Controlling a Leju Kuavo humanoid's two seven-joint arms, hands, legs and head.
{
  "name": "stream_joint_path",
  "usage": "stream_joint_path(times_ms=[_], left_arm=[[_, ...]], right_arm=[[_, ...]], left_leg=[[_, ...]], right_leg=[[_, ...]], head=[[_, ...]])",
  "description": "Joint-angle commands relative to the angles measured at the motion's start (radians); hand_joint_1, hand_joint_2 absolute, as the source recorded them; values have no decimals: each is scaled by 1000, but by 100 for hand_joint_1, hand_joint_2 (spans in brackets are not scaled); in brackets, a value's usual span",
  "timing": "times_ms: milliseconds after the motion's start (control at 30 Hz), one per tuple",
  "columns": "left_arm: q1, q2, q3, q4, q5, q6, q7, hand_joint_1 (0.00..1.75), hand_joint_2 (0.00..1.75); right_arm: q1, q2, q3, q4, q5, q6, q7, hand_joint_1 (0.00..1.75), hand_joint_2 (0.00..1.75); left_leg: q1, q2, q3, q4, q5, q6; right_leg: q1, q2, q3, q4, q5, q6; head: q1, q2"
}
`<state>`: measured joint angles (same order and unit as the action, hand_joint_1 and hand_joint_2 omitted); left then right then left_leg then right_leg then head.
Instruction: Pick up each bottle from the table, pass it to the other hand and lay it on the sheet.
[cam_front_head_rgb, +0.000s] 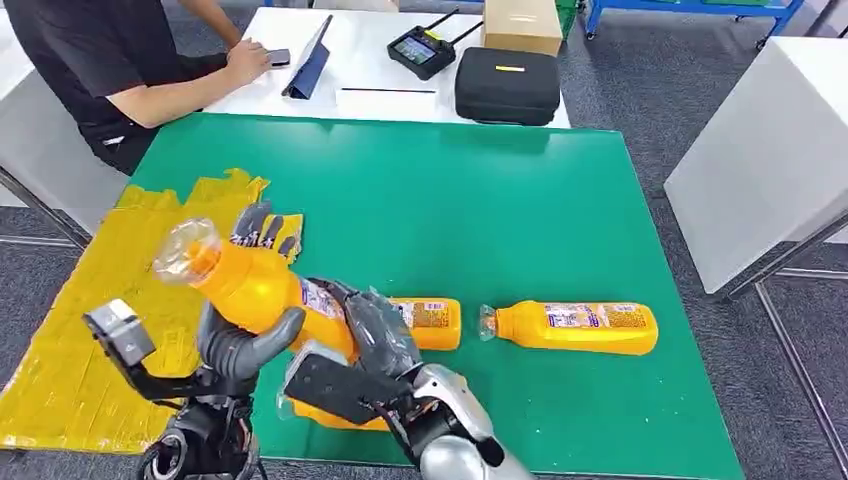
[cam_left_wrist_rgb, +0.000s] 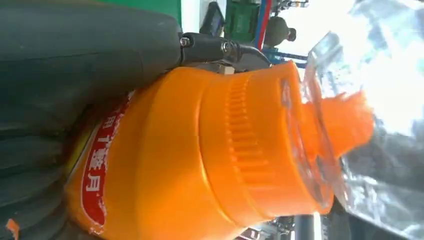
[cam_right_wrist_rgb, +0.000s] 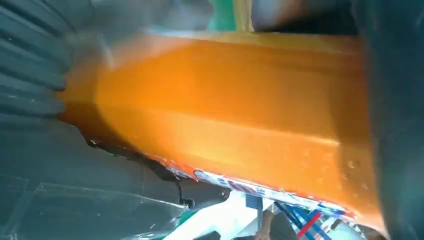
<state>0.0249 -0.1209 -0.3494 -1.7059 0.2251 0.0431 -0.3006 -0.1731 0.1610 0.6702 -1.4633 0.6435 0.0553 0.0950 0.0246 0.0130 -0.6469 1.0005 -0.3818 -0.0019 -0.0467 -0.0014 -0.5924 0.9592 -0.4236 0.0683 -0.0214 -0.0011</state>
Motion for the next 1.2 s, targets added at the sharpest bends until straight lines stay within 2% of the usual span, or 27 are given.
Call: stream_joint_path(times_ms=[33,267,300,333,600,933,967,1000,1033,1133,1167,1200], left_arm=[[0,3,54,8,-24,18,14,0,175],[4,4,50,2,-37,12,16,0,175],[12,7,48,-6,-45,1,14,164,175],[17,8,45,-12,-53,-5,12,175,175],[47,13,45,-37,-85,-42,8,175,175],[45,11,42,-19,-84,-79,3,175,175],[50,10,49,-21,-101,-65,5,175,175],[55,9,58,-24,-120,-43,4,175,175],[60,10,68,-24,-150,-16,5,175,175],[61,11,70,-24,-149,-17,5,175,175],[63,13,81,-22,-181,11,7,175,175],[67,12,94,-18,-206,39,10,175,175]], right_arm=[[19,-39,112,-83,11,29,-12,175,175],[17,-37,103,-73,12,30,-12,175,175],[16,-36,98,-69,16,31,-12,175,175],[16,-37,94,-66,17,31,-12,175,175],[11,-48,55,-24,21,10,-21,175,175],[61,-48,-33,-45,73,-62,-26,175,175],[69,-50,-49,-52,88,-95,-30,157,175],[77,-51,-61,-61,96,-115,-31,12,175],[88,-53,-75,-75,96,-124,-34,0,175],[91,-56,-80,-83,96,-125,-34,0,175],[104,-53,-93,-98,79,-126,-35,0,0],[113,-58,-96,-118,79,-133,-40,0,0]], left_leg=[[0,-1,4,0,-2,1],[0,-1,5,0,-2,1],[0,-1,4,-1,-1,1],[0,-1,5,0,-2,1],[0,-1,5,-1,-1,1],[0,-2,3,-1,0,1],[0,-3,5,-1,-1,1],[0,-2,2,-1,0,1],[0,-3,5,-1,-1,1],[0,-2,3,-1,0,1],[0,-2,5,0,-2,1],[0,-1,4,-1,-1,1]], right_leg=[[1,0,3,0,-1,-5],[1,0,5,0,-1,-6],[1,0,3,0,-1,-4],[1,0,5,0,-2,-5],[1,0,4,-1,-1,-5],[1,-1,3,-1,0,-3],[1,-2,5,-1,-1,-5],[1,-2,3,-1,0,-3],[1,-2,5,-1,-1,-5],[0,-1,3,-1,0,-3],[1,-1,5,-1,-1,-6],[0,-1,3,-1,-1,-4]], head=[[0,0],[0,0],[0,0],[0,0],[0,0],[0,0],[0,0],[0,0],[0,0],[0,0],[0,0],[0,0]])
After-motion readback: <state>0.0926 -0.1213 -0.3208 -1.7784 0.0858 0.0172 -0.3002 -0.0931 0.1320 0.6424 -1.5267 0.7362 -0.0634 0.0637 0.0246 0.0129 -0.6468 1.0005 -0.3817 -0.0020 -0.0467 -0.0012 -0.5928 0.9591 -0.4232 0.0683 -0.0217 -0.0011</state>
